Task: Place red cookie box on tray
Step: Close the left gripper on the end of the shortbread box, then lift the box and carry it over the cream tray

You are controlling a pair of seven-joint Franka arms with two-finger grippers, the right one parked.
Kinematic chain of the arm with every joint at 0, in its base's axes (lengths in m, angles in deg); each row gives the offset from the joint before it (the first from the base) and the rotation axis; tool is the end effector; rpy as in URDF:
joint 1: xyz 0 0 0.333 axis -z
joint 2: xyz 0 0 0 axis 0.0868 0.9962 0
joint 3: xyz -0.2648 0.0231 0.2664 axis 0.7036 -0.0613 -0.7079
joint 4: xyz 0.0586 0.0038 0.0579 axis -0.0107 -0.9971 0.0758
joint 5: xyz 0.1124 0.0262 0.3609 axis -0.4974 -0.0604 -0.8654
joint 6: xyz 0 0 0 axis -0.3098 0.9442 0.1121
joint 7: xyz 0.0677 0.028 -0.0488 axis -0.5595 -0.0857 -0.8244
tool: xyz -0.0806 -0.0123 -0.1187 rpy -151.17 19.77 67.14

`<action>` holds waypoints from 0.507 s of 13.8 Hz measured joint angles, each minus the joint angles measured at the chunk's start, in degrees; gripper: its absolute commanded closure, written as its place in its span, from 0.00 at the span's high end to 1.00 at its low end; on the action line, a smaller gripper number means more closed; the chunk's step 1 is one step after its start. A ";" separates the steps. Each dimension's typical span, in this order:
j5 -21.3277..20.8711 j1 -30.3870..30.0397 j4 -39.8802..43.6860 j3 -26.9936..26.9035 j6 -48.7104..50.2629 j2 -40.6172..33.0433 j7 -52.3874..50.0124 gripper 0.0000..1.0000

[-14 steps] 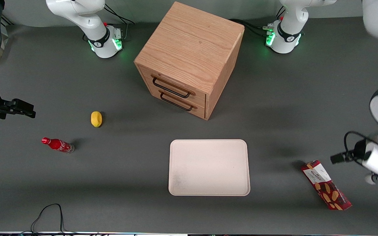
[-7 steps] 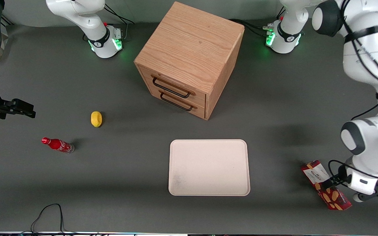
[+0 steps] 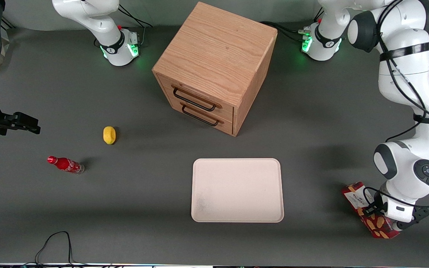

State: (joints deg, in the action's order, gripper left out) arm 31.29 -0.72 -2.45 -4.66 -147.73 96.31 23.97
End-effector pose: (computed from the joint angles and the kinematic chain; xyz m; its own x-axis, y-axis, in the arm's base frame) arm 0.8083 0.0486 0.2299 0.8608 0.4354 0.2636 0.4328 -0.8987 0.0711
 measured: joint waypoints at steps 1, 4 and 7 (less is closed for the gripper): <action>0.00 0.24 0.13 -0.03 0.04 0.00 -0.08 0.00; -0.02 0.96 0.86 -0.14 2.19 -0.37 -0.08 0.00; -0.02 3.30 2.63 -0.13 10.55 -3.58 -0.08 0.00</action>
State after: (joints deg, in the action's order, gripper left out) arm 31.27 2.59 0.18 -4.79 -137.18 92.73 23.89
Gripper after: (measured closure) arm 0.925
